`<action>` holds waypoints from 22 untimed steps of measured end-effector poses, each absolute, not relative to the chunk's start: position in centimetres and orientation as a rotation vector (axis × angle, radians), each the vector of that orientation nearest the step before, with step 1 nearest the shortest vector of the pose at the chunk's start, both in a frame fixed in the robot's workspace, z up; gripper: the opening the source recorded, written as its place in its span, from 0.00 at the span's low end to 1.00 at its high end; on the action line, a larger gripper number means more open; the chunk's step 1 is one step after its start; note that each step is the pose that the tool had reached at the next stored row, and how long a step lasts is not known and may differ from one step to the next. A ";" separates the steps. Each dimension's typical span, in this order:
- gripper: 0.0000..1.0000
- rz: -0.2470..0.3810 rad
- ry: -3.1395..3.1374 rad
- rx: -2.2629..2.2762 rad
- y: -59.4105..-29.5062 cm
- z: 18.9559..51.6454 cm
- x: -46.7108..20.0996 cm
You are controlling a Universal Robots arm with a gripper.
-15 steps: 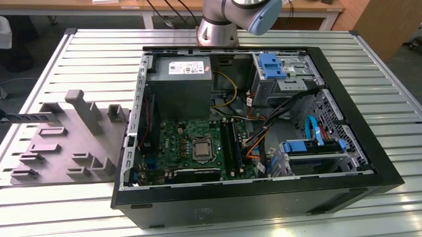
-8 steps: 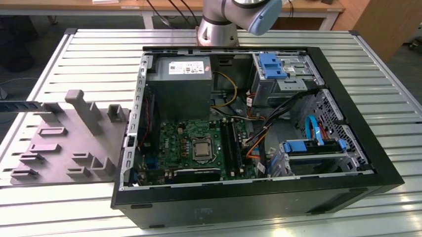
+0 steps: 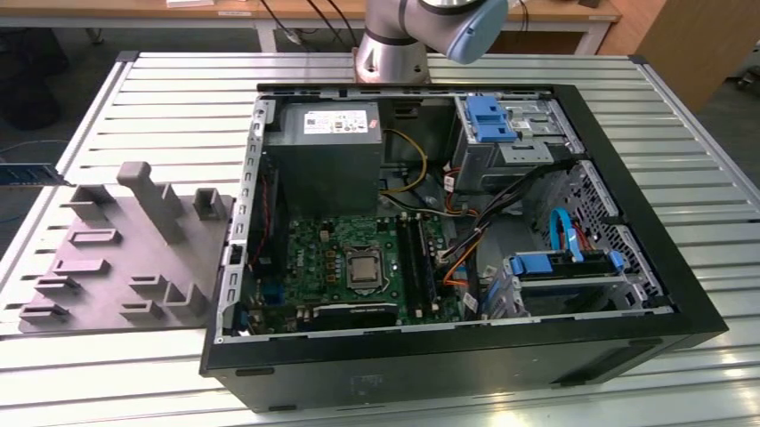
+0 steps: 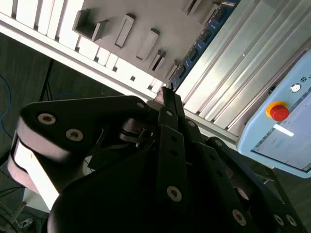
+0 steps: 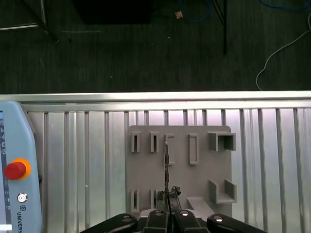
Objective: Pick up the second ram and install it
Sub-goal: 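Pick up the second ram and move it above second insertion slot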
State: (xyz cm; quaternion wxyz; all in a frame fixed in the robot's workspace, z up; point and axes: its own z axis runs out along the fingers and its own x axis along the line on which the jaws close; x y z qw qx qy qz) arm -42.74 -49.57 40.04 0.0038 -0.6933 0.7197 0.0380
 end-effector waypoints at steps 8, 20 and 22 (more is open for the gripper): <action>0.12 0.119 2.255 -2.173 -49.6 40.0 -42.3; 0.12 0.119 2.255 -2.173 -49.6 40.0 -38.6; 0.12 0.119 2.255 -2.173 -49.6 40.0 -37.8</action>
